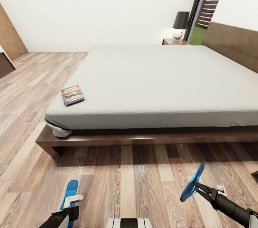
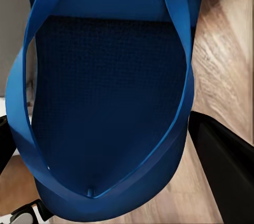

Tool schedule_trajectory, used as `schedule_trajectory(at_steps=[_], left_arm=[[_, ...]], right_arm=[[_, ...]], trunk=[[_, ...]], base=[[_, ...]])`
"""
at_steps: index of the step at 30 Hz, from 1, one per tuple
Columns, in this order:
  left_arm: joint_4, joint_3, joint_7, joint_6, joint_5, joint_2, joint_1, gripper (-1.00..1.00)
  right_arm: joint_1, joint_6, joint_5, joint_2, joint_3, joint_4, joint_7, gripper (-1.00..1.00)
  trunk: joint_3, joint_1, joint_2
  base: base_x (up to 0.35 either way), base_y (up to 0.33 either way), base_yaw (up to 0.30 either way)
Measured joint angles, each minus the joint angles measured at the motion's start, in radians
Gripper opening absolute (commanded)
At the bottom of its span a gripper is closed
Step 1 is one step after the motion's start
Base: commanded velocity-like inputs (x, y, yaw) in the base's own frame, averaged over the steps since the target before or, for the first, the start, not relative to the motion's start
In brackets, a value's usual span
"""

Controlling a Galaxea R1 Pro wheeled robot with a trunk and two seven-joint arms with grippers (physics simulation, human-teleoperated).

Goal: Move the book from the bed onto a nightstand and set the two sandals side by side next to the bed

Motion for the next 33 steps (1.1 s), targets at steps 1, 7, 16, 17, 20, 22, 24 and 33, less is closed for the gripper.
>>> schedule_trajectory(at_steps=[1, 7, 16, 17, 20, 22, 24, 33], left_arm=[[0.000, 0.000, 0.000, 0.000, 0.000, 0.000, 0.000, -1.00], [0.000, 0.000, 0.000, 0.000, 0.000, 0.000, 0.000, -1.00], [0.000, 0.000, 0.000, 0.000, 0.000, 0.000, 0.000, -1.00], [0.000, 0.000, 0.000, 0.000, 0.000, 0.000, 0.000, -1.00], [0.000, 0.000, 0.000, 0.000, 0.000, 0.000, 0.000, -1.00], [0.000, -0.001, 0.000, 0.000, 0.000, 0.000, 0.000, -1.00], [0.000, -0.001, 0.000, 0.000, 0.000, 0.000, 0.000, -1.00], [0.000, -0.001, 0.000, -0.001, 0.000, 0.000, 0.000, -1.00]], right_arm=[[0.000, 0.000, 0.000, 0.000, 0.000, 0.000, 0.000, -1.00], [0.000, 0.000, 0.000, 0.000, 0.000, 0.000, 0.000, -1.00], [0.000, 0.000, 0.000, 0.000, 0.000, 0.000, 0.000, -1.00], [0.000, 0.000, 0.000, 0.000, 0.000, 0.000, 0.000, -1.00], [0.000, 0.000, 0.000, 0.000, 0.000, 0.000, 0.000, -1.00], [0.000, 0.000, 0.000, 0.000, 0.000, 0.000, 0.000, -1.00], [0.000, 0.000, 0.000, 0.000, 0.000, 0.000, 0.000, -1.00], [0.000, 0.000, -0.001, 0.000, 0.000, 0.000, 0.000, -1.00]], trunk=[[-0.004, 0.000, 0.000], [-0.027, 0.003, -0.002], [-0.062, 0.007, -0.004], [-0.066, 0.008, -0.004], [-0.077, 0.009, -0.005], [-0.085, 0.010, -0.005], [-0.093, 0.011, -0.006], [-0.116, 0.013, -0.007]], base=[[0.000, 0.000, 0.000], [0.000, 0.000, 0.000], [0.000, 0.000, 0.000], [0.000, 0.000, 0.000], [0.000, 0.000, 0.000], [0.000, 0.000, 0.000], [0.000, 0.000, 0.000], [0.000, 0.000, 0.000]])
